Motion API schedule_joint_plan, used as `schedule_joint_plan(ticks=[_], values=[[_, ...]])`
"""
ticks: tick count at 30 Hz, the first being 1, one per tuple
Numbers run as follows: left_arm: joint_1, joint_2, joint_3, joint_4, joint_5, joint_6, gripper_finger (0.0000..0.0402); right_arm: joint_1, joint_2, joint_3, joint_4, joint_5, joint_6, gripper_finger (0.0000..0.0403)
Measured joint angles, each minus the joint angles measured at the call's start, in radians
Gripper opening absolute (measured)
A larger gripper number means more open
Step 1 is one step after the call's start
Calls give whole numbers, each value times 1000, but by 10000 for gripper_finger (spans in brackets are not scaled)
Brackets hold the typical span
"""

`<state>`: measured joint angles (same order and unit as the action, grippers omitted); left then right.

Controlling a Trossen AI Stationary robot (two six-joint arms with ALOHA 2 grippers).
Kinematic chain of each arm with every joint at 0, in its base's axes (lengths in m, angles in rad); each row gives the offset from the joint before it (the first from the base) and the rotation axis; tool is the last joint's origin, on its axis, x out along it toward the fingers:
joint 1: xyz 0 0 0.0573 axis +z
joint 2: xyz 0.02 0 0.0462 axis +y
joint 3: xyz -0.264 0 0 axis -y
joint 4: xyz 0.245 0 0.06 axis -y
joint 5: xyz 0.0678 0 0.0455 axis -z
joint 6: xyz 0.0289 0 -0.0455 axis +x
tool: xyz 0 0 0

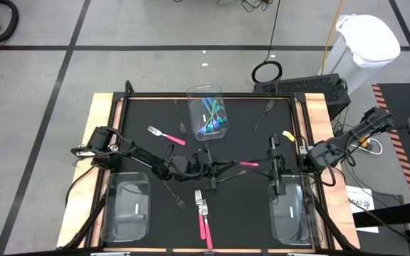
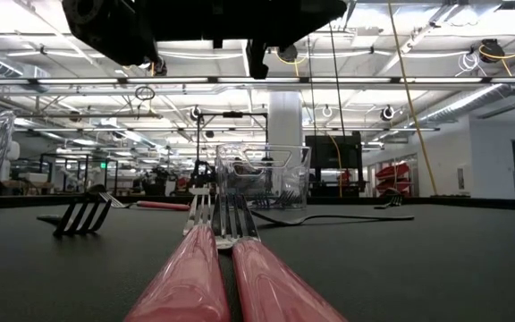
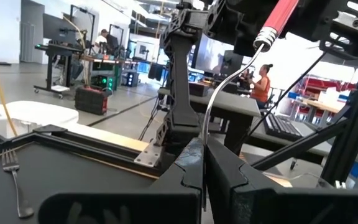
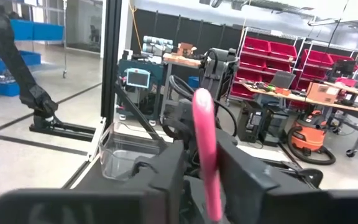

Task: Sort silverware by color (type)
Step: Put the pink fork into the bottom right transparent bin

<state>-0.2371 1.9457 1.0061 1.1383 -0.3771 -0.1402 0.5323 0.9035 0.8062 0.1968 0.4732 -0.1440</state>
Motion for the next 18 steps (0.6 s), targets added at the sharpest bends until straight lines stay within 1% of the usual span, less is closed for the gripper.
schedule_joint_plan(ticks=[5, 8, 11, 15, 18], values=[[7, 0, 0, -14, 11, 10, 5, -1, -1, 0, -25, 13, -19, 26], [14, 0, 0, -30, 24, 42, 19, -1, -1, 0, -41, 42, -23, 21], [14, 0, 0, -30, 29, 51, 49, 0, 0, 0, -65, 68, -3, 21], [15, -1, 1, -50, 30, 47, 106, 0, -2, -1, -78, 72, 14, 21], [15, -16, 1, -73, 63, 42, 149, 1, -12, -1, -108, 72, 54, 21]])
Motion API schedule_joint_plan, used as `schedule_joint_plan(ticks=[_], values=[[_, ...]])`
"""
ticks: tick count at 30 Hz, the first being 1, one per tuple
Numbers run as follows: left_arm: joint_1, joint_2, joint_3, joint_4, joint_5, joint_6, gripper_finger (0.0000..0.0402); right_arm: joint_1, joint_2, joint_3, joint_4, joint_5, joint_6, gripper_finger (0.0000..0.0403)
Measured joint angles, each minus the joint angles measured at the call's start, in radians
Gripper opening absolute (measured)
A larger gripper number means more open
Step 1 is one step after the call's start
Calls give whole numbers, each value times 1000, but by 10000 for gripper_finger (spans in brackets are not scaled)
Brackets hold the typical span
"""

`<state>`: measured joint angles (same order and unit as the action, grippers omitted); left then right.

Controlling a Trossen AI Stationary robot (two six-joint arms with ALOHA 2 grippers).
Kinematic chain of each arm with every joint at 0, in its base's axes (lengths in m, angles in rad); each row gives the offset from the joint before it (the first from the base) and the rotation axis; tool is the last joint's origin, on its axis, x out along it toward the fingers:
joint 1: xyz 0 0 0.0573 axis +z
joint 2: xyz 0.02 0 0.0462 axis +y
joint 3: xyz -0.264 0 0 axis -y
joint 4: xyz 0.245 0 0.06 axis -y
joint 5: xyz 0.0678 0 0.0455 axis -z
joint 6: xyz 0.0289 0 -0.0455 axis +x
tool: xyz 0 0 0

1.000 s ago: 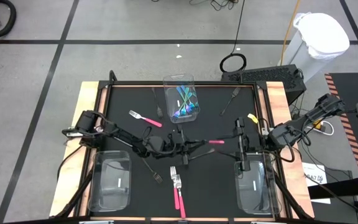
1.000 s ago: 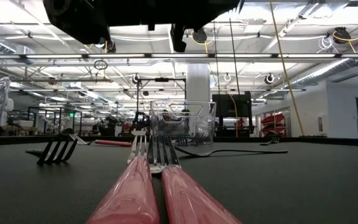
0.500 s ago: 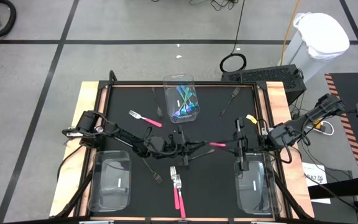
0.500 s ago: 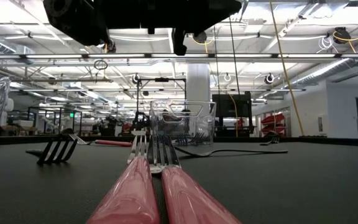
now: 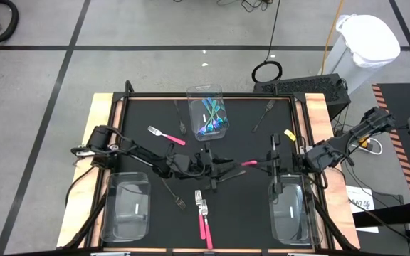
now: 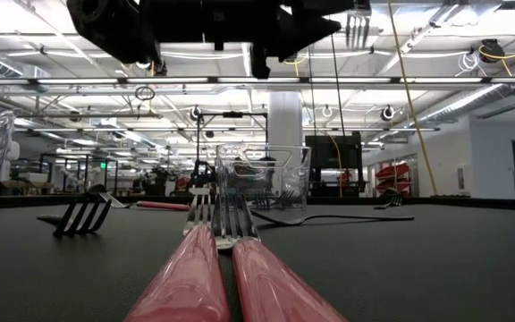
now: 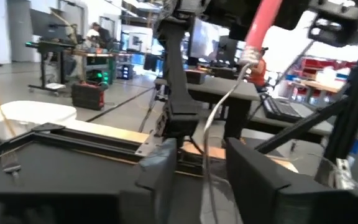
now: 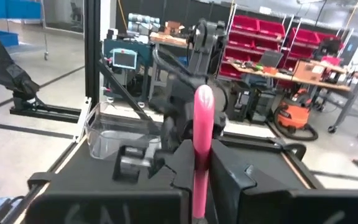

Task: Sort silverware by color (type)
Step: Put the pink fork into the bottom right transparent bin

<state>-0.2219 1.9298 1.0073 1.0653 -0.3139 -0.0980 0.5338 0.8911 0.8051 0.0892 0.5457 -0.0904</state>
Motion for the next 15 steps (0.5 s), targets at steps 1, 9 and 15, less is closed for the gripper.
schedule_joint_plan(ticks=[1, 9, 15], values=[[0, -9, 0, -11, 7, -3, 161, 4, -5, 0, -18, 0, 11, 21], [-1, -166, 0, -272, 108, -25, 187, 66, -92, 0, -177, 0, 176, 21], [-8, -300, 0, -494, 131, -26, 187, 113, -121, 0, -354, 0, 368, 21]])
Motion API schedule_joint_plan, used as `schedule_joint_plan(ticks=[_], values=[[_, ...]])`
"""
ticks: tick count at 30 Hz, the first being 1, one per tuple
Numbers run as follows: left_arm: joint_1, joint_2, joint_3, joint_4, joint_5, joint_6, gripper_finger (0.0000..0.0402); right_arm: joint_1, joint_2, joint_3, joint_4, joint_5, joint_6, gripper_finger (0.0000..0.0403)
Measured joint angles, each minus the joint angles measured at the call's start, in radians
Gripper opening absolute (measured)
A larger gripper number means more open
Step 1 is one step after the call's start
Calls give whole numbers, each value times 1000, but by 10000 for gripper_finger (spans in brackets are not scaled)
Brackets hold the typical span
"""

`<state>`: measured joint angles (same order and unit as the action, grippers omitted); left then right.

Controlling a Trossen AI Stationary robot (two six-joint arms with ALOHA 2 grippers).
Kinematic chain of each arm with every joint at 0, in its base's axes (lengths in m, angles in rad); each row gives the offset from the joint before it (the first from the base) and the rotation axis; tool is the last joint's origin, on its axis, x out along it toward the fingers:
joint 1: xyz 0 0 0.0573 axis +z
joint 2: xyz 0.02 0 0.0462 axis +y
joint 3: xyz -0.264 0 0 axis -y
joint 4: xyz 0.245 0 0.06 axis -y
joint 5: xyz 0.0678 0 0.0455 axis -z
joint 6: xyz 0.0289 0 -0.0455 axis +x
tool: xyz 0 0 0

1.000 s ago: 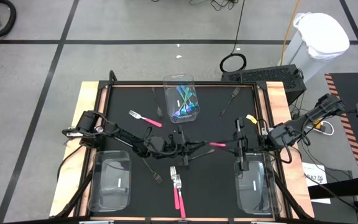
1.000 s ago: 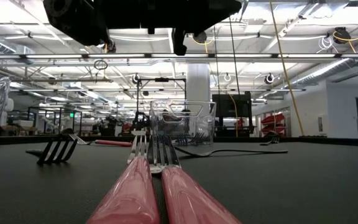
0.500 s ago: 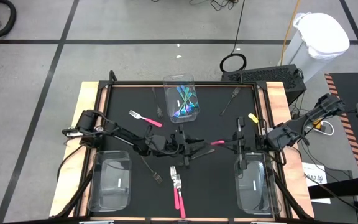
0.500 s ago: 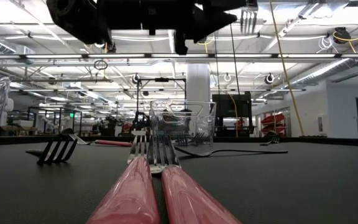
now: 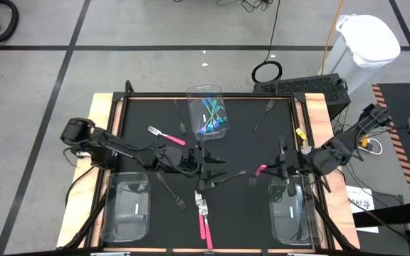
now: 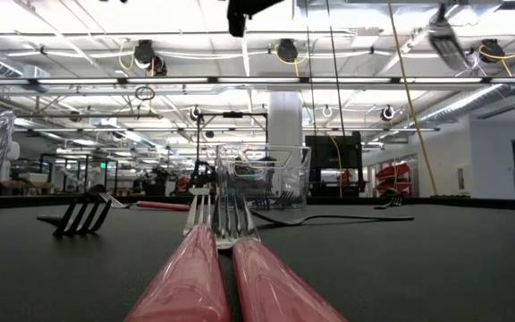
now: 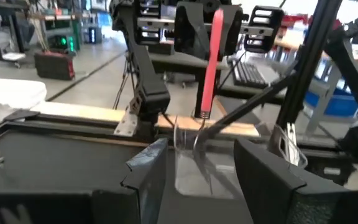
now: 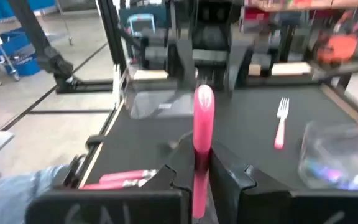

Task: Sort silverware by color (type)
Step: Put the pink fork into the bottom right transparent bin

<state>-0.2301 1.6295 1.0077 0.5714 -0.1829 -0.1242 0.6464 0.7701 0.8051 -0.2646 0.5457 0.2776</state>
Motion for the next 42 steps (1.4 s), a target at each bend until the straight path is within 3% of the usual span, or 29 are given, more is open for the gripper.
schedule_joint_plan(ticks=[8, 16, 21, 27, 42], values=[[-18, -69, 0, -168, 0, 5, 187, 87, -4, 0, -16, -30, 151, 28], [-20, -71, 0, -173, -1, 8, 187, 181, -55, 2, -27, -101, 266, 26], [-20, -71, 0, -173, -2, 9, 187, 218, -78, 2, -167, -100, 365, 26], [-20, -71, 0, -186, -3, 9, 187, 238, -77, 2, -324, -34, 460, 26], [-20, -71, 0, -218, -4, 6, 187, 370, 21, 2, -403, 89, 555, 31]])
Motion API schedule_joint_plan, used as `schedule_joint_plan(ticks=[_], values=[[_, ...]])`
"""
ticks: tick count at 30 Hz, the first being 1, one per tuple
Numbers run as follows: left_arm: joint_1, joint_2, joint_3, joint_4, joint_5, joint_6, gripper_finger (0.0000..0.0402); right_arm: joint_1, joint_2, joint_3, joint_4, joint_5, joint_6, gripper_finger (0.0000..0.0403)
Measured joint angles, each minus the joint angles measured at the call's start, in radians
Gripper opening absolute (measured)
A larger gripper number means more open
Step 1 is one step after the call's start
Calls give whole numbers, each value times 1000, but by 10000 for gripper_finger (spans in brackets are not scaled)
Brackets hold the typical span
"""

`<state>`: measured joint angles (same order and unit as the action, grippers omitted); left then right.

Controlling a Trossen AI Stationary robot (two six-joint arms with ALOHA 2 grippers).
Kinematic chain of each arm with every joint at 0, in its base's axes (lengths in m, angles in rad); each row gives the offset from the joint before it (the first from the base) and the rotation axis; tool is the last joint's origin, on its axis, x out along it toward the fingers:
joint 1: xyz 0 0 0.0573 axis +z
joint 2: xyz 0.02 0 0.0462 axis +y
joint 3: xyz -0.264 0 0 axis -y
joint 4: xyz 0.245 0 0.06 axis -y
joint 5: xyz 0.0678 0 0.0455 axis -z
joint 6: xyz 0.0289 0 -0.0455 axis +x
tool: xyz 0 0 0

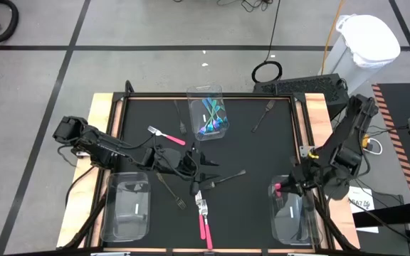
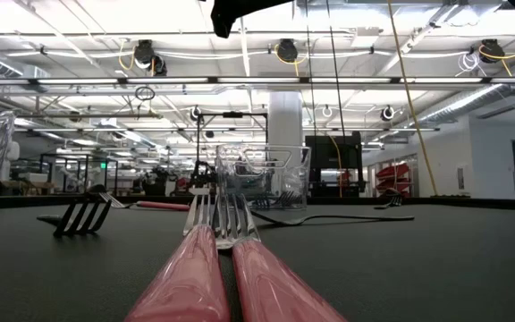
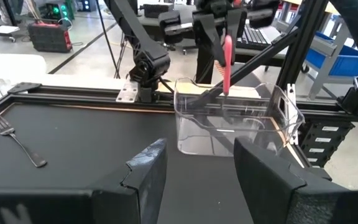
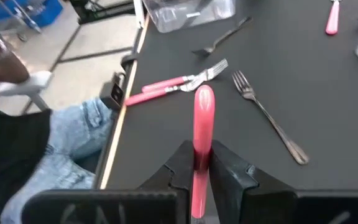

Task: Sort silverware by color (type)
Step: Put the pink fork into the bottom right transparent bin

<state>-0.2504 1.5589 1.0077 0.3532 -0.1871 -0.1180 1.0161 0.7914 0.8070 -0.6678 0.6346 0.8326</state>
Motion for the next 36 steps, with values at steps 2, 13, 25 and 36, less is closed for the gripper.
schedule_joint_plan(ticks=[2, 13, 25, 36], values=[[0, 0, 0, 0, 0, 0, 187, 23, 22, 0, -13, 29, 29, 31], [0, 0, 0, 1, 0, -1, 187, 150, 157, 0, -88, 130, 229, 31], [0, 0, 0, 4, 0, -2, 187, 245, 275, 0, -104, 249, 406, 31], [0, 0, 0, 4, 0, -1, 187, 275, 357, 0, -105, 256, 510, 31]])
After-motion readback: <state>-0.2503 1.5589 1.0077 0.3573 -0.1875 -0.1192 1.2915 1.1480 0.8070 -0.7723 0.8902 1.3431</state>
